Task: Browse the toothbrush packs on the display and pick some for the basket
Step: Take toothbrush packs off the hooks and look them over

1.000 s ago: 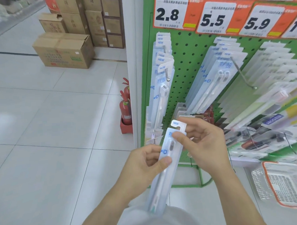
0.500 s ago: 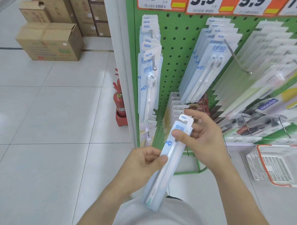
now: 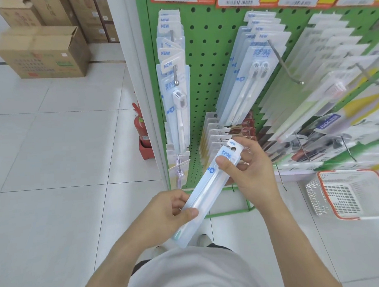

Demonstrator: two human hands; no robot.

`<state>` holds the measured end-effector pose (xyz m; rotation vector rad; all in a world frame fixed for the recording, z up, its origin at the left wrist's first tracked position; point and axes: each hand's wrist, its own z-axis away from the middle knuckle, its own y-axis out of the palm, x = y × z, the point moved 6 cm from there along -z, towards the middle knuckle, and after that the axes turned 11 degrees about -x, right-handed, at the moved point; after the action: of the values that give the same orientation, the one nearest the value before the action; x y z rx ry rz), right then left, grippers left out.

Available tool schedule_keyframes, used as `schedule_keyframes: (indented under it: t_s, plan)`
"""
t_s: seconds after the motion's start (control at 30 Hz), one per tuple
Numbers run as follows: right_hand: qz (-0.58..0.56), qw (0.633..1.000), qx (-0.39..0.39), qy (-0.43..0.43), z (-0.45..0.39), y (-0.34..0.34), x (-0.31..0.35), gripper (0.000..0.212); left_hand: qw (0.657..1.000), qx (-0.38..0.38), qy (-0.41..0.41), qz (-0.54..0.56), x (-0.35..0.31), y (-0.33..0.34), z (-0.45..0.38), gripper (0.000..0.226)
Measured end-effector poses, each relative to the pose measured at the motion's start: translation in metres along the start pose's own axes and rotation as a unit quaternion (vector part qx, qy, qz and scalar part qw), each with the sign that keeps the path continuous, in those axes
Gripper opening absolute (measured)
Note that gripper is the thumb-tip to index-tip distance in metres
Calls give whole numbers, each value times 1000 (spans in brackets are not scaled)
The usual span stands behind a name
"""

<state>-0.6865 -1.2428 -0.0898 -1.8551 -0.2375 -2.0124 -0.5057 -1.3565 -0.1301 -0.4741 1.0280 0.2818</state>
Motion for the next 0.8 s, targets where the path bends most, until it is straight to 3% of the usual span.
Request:
schedule_keyframes:
  t_s: [0.2, 0.4, 0.5, 0.67, 0.8]
  plan:
    - [-5, 1000, -17, -3, -2, 1, -8, 45, 997, -32, 6, -72, 5, -15, -2, 12]
    - [18, 1000, -14, 17, -7, 3, -23, 55, 990, -63, 35, -121, 3, -14, 0, 15]
    - [27, 1000, -9, 13, -8, 3, -26, 48, 987, -63, 69, -130, -2, -12, 4, 3]
    - [-69, 996, 37, 32, 0, 12, -20, 42, 991, -18, 102, -84, -12, -11, 9, 53]
    - [-88, 994, 56, 34, 6, 17, -15, 46, 992, 1, 113, -57, -15, -8, 11, 67]
